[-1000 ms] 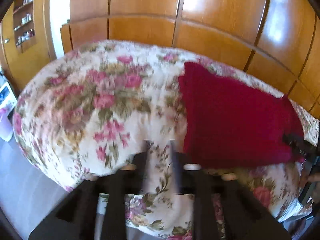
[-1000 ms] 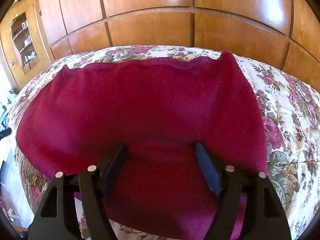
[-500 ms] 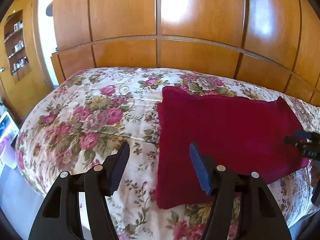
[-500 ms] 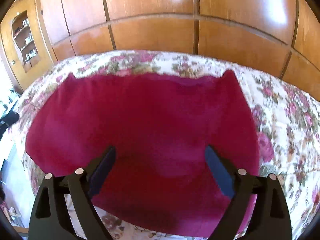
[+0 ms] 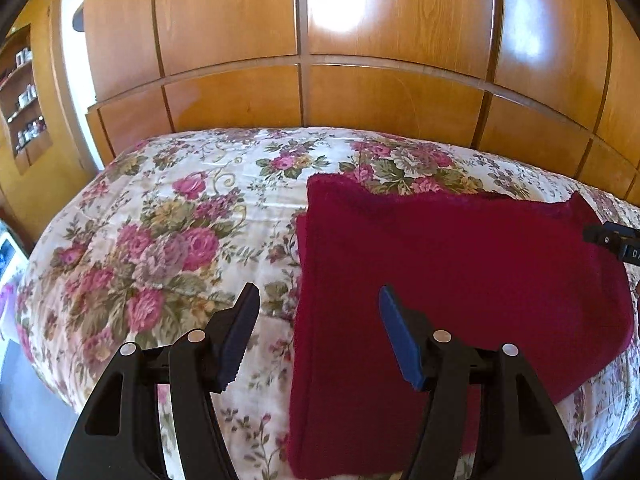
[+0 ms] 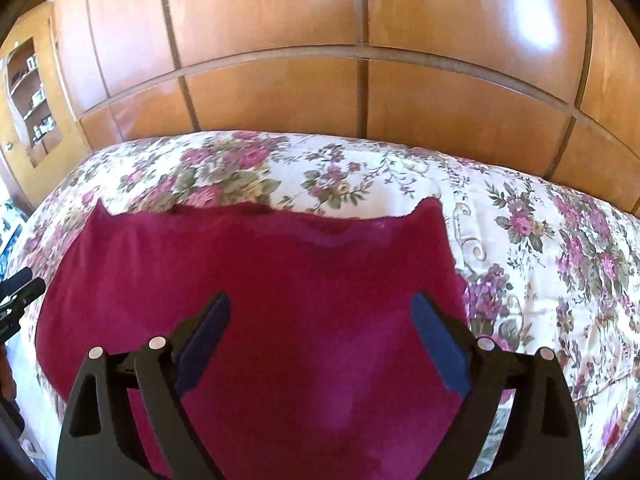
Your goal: Fold small clothes
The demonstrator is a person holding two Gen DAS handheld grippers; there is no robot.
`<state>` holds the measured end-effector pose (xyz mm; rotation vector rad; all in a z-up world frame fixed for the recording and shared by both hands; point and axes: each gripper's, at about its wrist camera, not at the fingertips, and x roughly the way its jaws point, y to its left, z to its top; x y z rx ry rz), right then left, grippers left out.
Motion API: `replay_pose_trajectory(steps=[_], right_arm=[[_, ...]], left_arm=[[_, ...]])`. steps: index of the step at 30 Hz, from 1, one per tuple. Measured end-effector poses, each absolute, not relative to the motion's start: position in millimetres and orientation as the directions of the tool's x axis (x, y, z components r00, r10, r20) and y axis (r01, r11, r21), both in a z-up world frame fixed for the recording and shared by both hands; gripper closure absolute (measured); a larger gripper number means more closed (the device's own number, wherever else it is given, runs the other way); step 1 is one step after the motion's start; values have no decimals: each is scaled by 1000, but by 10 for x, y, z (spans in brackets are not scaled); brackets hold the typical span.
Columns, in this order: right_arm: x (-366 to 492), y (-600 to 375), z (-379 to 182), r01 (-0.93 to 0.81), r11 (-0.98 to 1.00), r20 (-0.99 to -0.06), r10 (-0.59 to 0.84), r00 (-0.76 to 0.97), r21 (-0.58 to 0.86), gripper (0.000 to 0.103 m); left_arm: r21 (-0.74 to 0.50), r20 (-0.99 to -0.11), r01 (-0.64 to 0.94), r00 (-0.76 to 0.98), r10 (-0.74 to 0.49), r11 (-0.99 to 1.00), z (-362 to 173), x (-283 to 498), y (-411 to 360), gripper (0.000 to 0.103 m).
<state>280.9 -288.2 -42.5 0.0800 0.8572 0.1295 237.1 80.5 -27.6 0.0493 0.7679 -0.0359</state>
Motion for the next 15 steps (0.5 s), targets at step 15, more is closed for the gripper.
replay_pose_trajectory(steps=[15], right_arm=[[3351, -3227, -910, 22, 993, -833, 87, 546, 119, 11]], left_arm=[[-118, -841, -103, 539, -44, 988, -888, 3220, 1076, 46]])
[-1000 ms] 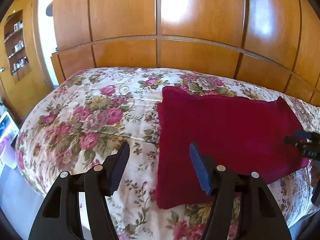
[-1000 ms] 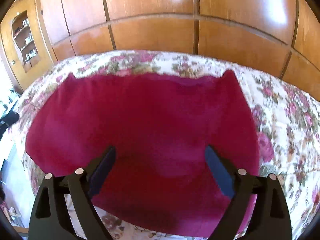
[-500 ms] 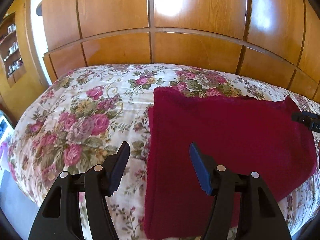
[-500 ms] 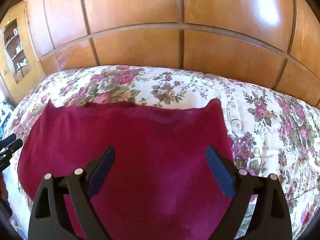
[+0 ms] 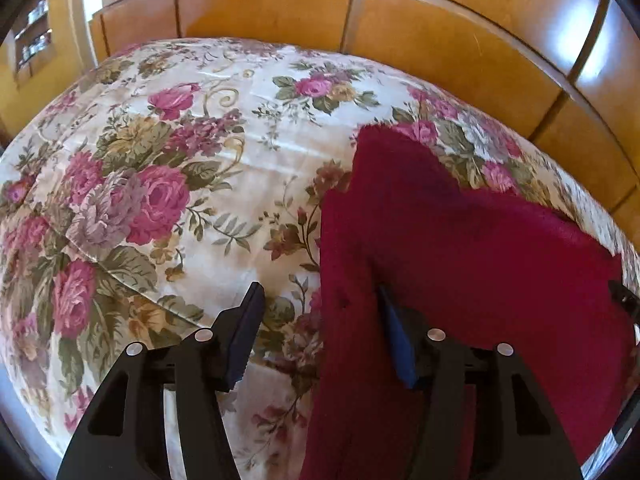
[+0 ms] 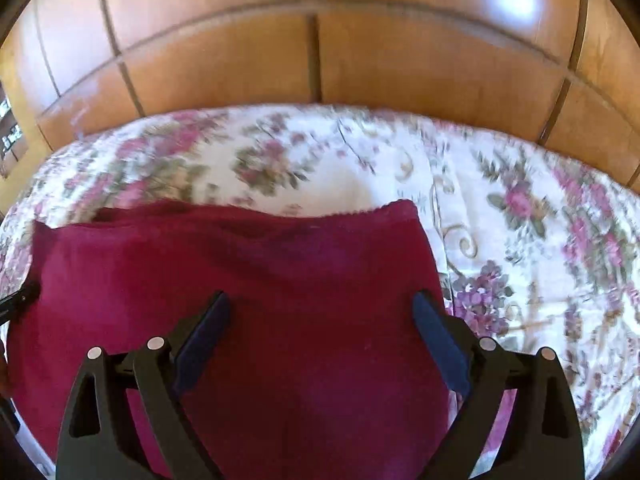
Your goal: Fold small clothes
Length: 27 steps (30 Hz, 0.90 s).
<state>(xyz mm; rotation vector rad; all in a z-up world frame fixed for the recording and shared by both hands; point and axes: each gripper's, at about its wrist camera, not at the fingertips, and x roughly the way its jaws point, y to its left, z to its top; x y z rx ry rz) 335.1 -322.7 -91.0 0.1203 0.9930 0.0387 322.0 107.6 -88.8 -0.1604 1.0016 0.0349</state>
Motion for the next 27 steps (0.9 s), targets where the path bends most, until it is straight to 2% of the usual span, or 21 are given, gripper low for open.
replay_pose_trajectory(steps=[2, 9, 15, 20, 23, 24, 27], right_arm=[[3362, -3278, -834, 12, 990, -826, 113, 552, 144, 11], [2975, -3701, -597, 57, 970, -788, 156, 596, 235, 9], [2488, -3873, -914, 58, 902, -796, 345, 498, 427, 9], [2119, -3715, -972, 7, 902, -783, 372, 498, 433, 10], [2039, -3630, -1006, -15, 889, -787, 414, 457, 458, 32], [2022, -3594, -1011, -29, 896, -793, 408, 453, 444, 43], [2008, -3530, -958, -39, 881, -779, 437, 450, 471, 67]], left_arm=[[-82, -832, -97, 554, -14, 992, -837, 3183, 1026, 46], [-107, -767, -136, 641, 5, 985, -526, 2864, 1151, 46], [-183, -716, -39, 690, -106, 982, -364, 2409, 1027, 46], [-224, -708, 58, 677, -203, 973, -393, 2106, 784, 46], [-213, -722, 100, 655, -225, 972, -470, 2017, 651, 46], [-206, -728, 103, 649, -223, 973, -494, 2012, 619, 46], [-194, -746, 109, 629, -219, 975, -568, 2027, 559, 46]])
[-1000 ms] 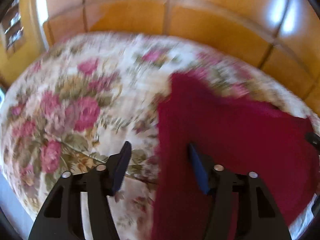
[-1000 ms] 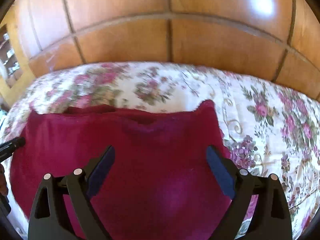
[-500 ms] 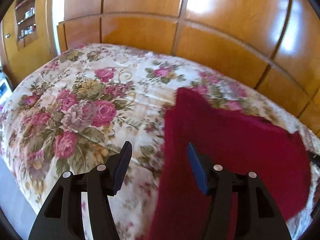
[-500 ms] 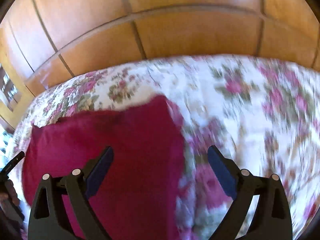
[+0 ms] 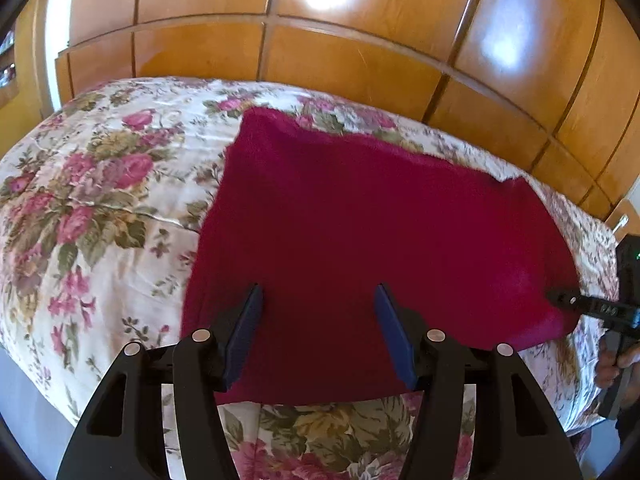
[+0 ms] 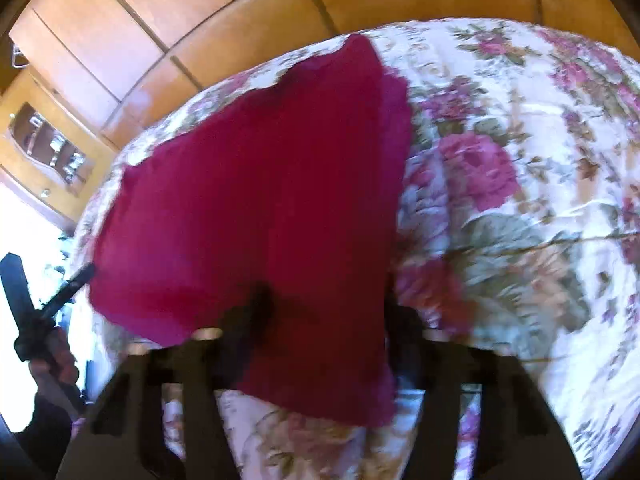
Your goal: Fold small clothes
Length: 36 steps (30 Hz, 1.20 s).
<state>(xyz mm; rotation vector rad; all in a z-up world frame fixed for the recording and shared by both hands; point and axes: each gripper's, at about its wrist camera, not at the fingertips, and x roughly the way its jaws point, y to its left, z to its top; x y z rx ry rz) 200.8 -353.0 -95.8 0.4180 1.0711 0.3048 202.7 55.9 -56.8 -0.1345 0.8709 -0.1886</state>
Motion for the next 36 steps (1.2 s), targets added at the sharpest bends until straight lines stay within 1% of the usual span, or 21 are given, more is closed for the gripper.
replay_pose_trajectory(steps=[3, 7, 11, 15, 18, 22, 25, 28, 29, 30, 31, 32, 33, 34, 35, 36], right_arm=[[2017, -3493, -839, -43, 867, -759, 458, 462, 497, 76], [2022, -3426, -543, -79, 844, -708, 493, 505, 531, 78], [2059, -3214, -145, -162, 835, -665, 523, 533, 527, 80], [2151, -2733, 263, -284, 811, -614, 577, 538, 512, 81], [2223, -2245, 450, -385, 789, -597, 615, 516, 480, 82], [2354, -1560, 418, -473, 769, -628, 631, 455, 430, 82], [2408, -1072, 246, -523, 755, -674, 626, 393, 396, 82], [2404, -611, -27, -569, 748, -743, 586, 323, 342, 81], [2393, -457, -151, -581, 755, -775, 551, 310, 305, 79], [2386, -384, -214, -591, 751, -785, 544, 297, 296, 69], [2367, -340, -265, -604, 734, -779, 561, 280, 310, 62], [2335, -312, -272, -618, 710, -761, 592, 265, 337, 51], [2285, -313, -251, -635, 681, -736, 629, 253, 364, 44], [2226, -344, -218, -649, 659, -717, 654, 243, 380, 40], [2155, -401, -199, -656, 644, -707, 669, 231, 395, 35], [2099, -439, -185, -658, 634, -699, 680, 222, 408, 35]], left_arm=[[-212, -763, 99, 605, -228, 972, -643, 2076, 582, 46], [-244, -759, 103, 598, -256, 964, -646, 2077, 640, 46], [-294, -746, 110, 594, -299, 950, -647, 2065, 714, 46], [-381, -721, 110, 586, -370, 918, -642, 2081, 843, 46], [-449, -696, 109, 580, -424, 887, -628, 2097, 957, 46], [-519, -662, 85, 589, -463, 850, -577, 2091, 1159, 46], [-585, -620, 33, 626, -473, 810, -492, 2044, 1461, 46], [-642, -587, -15, 653, -478, 767, -430, 1993, 1795, 46], [-655, -579, -20, 657, -484, 756, -416, 1981, 1863, 46], [-672, -567, -26, 661, -491, 741, -402, 1964, 1943, 46], [-690, -554, -32, 667, -498, 724, -385, 1948, 2018, 46], [-706, -542, -34, 669, -509, 707, -369, 1943, 2070, 46], [-718, -533, -33, 668, -520, 695, -351, 1950, 2096, 46], [-734, -520, -27, 665, -536, 678, -333, 1957, 2117, 46], [-743, -511, -22, 664, -546, 669, -315, 1961, 2126, 46], [-748, -504, -16, 663, -554, 663, -293, 1968, 2127, 44]])
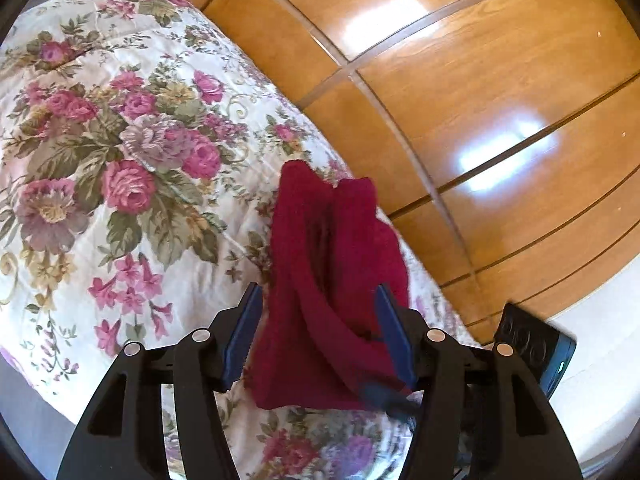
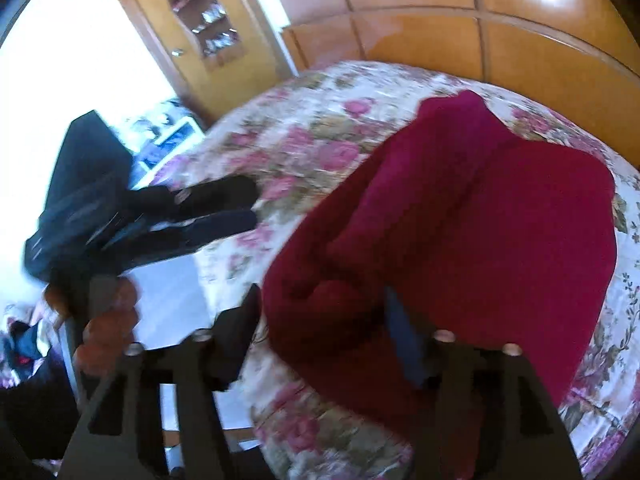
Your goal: Fold small clothes
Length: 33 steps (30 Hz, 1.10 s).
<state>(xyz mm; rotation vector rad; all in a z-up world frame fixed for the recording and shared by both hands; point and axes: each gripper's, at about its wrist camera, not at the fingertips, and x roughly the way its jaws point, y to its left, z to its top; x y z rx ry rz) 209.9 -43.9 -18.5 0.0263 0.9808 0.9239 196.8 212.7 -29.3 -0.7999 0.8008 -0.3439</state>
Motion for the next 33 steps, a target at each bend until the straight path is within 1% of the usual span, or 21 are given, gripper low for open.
replay_pose_trajectory(steps=[1, 4, 5, 6, 7, 9, 11, 14, 15, 16, 17, 18, 19, 20, 21, 24, 26, 28, 31, 32, 33], right_arm=[[2044, -542, -166, -656, 627, -689, 691, 219, 420, 35], [1840, -880, -139, -633, 647, -671, 695, 260, 425, 34], [1769, -1077, -140, -608, 674, -672, 681, 291, 419, 32], [1725, -1196, -150, -591, 700, -680, 659, 321, 400, 32], [1674, -1324, -170, -571, 735, -696, 623, 357, 365, 32], [1598, -1503, -242, -522, 803, -733, 535, 420, 287, 32], [1569, -1579, -382, -488, 843, -764, 466, 446, 229, 34], [1610, -1472, -548, -464, 861, -783, 431, 448, 208, 40], [1626, -1442, -576, -465, 860, -782, 433, 447, 210, 40], [1714, -1279, -611, -469, 860, -782, 431, 451, 203, 42], [1728, -1214, -632, -476, 859, -780, 425, 459, 187, 46], [1769, -1179, -660, -480, 861, -782, 414, 465, 170, 59], [1796, -1124, -684, -477, 867, -788, 391, 475, 143, 66], [1786, -1140, -700, -473, 871, -790, 380, 481, 131, 77], [1753, -1191, -689, -472, 871, -784, 385, 487, 135, 82], [1586, -1271, -593, -503, 857, -759, 399, 514, 110, 88], [1519, -1299, -637, -512, 850, -769, 407, 494, 121, 88], [1548, -1278, -816, -511, 853, -793, 384, 473, 108, 89], [1611, -1308, -835, -500, 852, -792, 410, 453, 155, 87], [1621, -1327, -794, -507, 846, -789, 422, 448, 164, 83], [1630, -1345, -771, -511, 843, -790, 424, 443, 166, 72]], left_arm=[[-755, -493, -2, 660, -567, 655, -248, 1986, 2105, 41], [-769, -465, 43, 647, -604, 638, -153, 2024, 2023, 40], [-770, -457, 65, 638, -620, 634, -98, 2048, 1956, 38], [-770, -454, 77, 632, -628, 634, -73, 2071, 1909, 32], [-767, -455, 91, 620, -639, 635, -38, 2104, 1833, 32], [-748, -486, 103, 587, -647, 655, -18, 2189, 1703, 30], [-706, -556, 97, 536, -635, 701, -59, 2287, 1511, 30], [-633, -650, 75, 489, -582, 770, -154, 2411, 1286, 30], [-603, -684, 47, 482, -547, 796, -200, 2452, 1243, 31], [-594, -695, 37, 478, -536, 803, -226, 2463, 1242, 44], [-584, -706, 29, 475, -526, 811, -245, 2477, 1239, 53], [-573, -713, 24, 478, -513, 819, -255, 2474, 1261, 67], [-556, -720, 19, 488, -493, 831, -257, 2463, 1283, 77], [-546, -719, 16, 503, -479, 837, -253, 2441, 1318, 79], [-540, -716, 6, 523, -463, 842, -241, 2405, 1363, 82], [-541, -698, -16, 567, -438, 841, -232, 2223, 1489, 83], [-531, -722, -58, 553, -415, 846, -385, 2091, 1512, 83], [-524, -752, -106, 523, -400, 845, -712, 2038, 1502, 83], [-568, -722, -137, 557, -411, 811, -757, 1980, 1588, 79], [-565, -718, -138, 568, -402, 813, -690, 1973, 1601, 78], [-546, -723, -137, 576, -382, 827, -631, 1972, 1590, 74]])
